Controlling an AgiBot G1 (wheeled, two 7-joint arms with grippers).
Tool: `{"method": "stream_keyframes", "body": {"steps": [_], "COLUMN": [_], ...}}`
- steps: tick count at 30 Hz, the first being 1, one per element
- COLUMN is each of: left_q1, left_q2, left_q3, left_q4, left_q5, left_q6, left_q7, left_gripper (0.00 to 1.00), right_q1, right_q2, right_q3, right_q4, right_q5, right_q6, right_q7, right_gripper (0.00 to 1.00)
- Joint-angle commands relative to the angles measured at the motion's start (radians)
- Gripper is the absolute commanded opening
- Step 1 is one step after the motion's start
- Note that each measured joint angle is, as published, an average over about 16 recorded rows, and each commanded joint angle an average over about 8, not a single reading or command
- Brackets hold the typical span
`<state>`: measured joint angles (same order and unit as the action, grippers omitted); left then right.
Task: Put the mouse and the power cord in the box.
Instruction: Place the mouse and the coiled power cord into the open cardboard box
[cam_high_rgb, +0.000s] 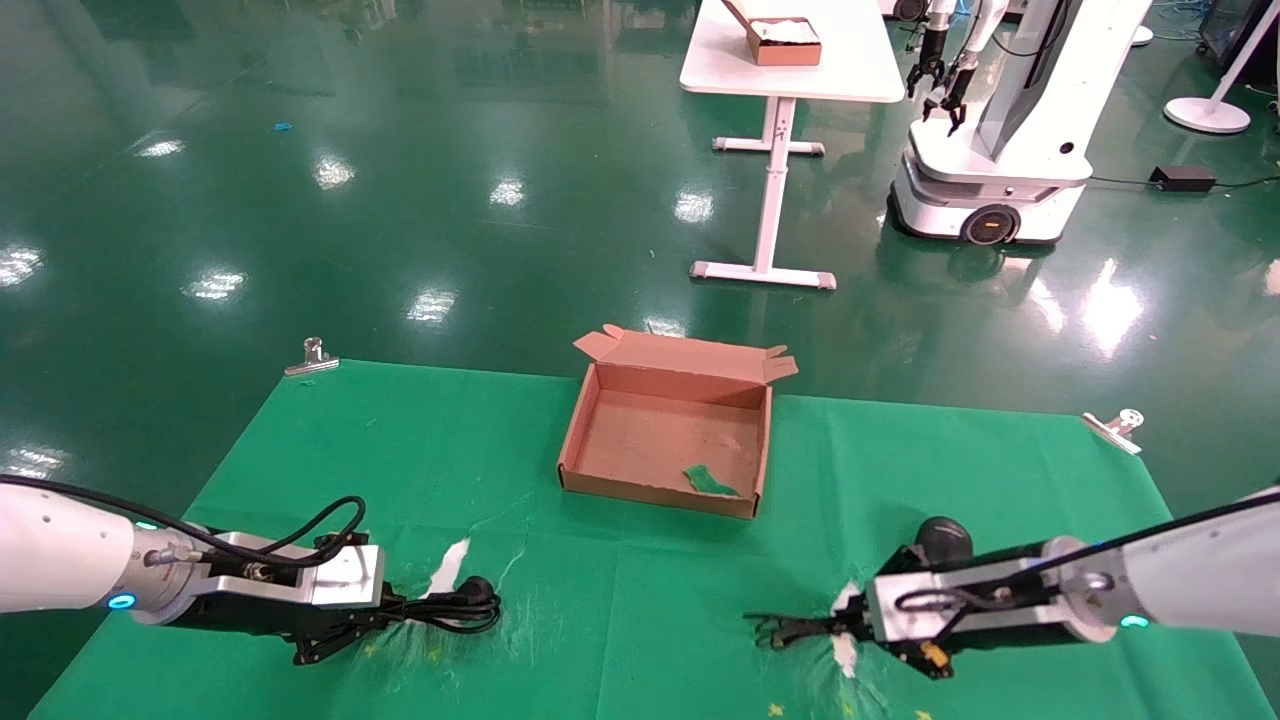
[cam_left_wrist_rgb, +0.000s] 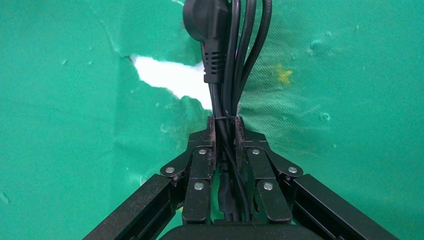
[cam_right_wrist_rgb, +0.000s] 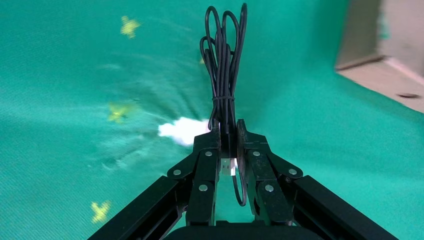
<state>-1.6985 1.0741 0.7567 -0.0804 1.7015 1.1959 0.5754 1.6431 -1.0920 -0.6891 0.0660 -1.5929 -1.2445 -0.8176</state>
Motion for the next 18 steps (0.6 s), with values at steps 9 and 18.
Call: {"method": "stream_keyframes", "body": {"steps": [9,18], "left_q1": [-0.103,-0.233], "left_q2": [-0.056,-0.001], "left_q3": [-0.078,-0.177], "left_q4": [0.033,0.068], "left_q5": [-0.112,-0.255], "left_q6": [0.076,0.048], "left_q7": [-0.114,-0.314], "left_gripper": [0.00,0.00], "right_q1": [0.138,0.271], "right_q2": [0.110,0.055], "right_q3": [0.046,0.057], "right_q4": [0.046,0.163], "right_q5": [0.060,0.066], "right_q6": [-0.047,0.032], "right_q7": [0.075,0.179], "right_gripper": [0.00,0.00]}}
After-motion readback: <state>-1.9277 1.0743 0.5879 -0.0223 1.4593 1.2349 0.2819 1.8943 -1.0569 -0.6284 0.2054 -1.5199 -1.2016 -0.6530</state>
